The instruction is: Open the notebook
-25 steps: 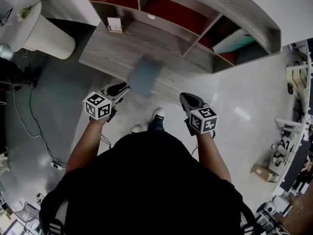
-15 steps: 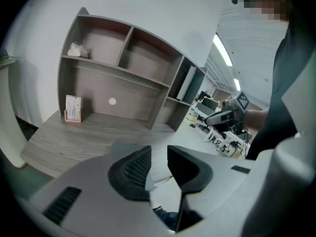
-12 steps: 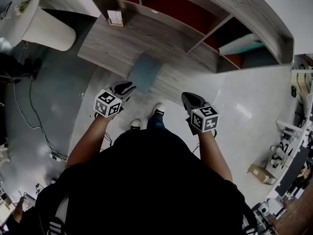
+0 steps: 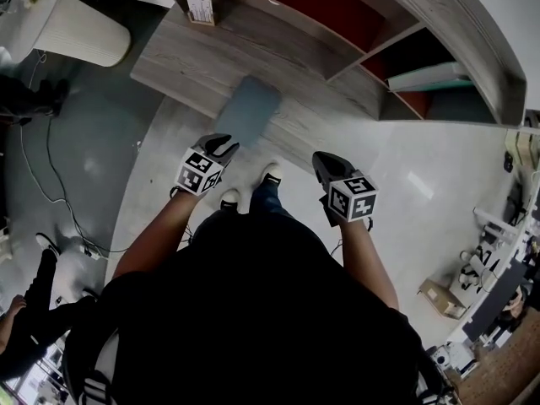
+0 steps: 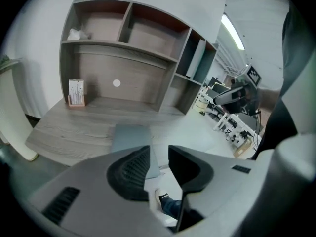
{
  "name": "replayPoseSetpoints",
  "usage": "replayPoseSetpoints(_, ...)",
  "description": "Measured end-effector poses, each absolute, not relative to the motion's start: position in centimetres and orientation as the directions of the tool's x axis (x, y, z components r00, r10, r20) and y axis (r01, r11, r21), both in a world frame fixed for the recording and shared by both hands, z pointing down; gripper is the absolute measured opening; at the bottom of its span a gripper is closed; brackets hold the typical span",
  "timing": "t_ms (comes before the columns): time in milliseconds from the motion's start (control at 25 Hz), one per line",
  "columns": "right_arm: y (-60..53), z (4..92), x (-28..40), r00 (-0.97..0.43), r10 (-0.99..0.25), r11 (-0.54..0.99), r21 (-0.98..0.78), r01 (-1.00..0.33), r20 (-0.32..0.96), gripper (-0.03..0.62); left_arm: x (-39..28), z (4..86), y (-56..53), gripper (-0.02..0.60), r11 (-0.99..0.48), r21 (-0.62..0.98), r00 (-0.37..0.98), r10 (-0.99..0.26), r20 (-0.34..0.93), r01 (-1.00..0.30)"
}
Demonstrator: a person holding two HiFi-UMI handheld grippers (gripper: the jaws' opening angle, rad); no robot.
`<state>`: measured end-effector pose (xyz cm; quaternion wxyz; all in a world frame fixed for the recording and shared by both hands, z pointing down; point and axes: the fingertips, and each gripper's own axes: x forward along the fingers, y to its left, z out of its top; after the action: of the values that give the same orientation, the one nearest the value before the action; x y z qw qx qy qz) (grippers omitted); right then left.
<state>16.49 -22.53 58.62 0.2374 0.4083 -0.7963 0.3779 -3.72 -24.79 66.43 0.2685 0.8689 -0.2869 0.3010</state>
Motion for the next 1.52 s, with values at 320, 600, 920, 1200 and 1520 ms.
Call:
replayPoseSetpoints(320, -22.2, 60.3, 16.8, -0.568, -0.43, 0.391, -0.422, -0.818, 0.702, 0.0, -2.4, 69.4, -24.2, 0.138, -0.682, 0.236, 0.588, -0.345, 0.731, -0.693)
replayPoseSetpoints(600, -21.6, 61.5, 17.6, -0.573, -0.408, 0.39, -0.432, -0.813, 0.711, 0.0, -2.3, 72.3, -24.2, 0.138, -0.651, 0.165, 0.506, -0.38, 0.774, -0.741)
replayPoseSetpoints(920, -21.0, 62.9, 18.1, -0.578, -0.378, 0.388, -0.443, -0.808, 0.723, 0.0, -1.3, 74.4, -23.9, 0.144, -0.669, 0.073, 0.444, -0.403, 0.8, -0.739)
replayPoseSetpoints(1200, -20.9, 63.6, 17.6, -0.595, -0.357, 0.394, -0.461, -0.795, 0.72, 0.0, -0.5, 76.6, -23.2, 0.172, -0.691, 0.013, 0.387, -0.39, 0.836, -0.723)
replayPoseSetpoints(1520, -21.0, 64.5, 17.4, -0.602, -0.333, 0.4, -0.469, -0.787, 0.726, 0.0, 0.3, 78.5, -22.6, 0.198, -0.722, -0.037, 0.351, -0.381, 0.855, -0.691)
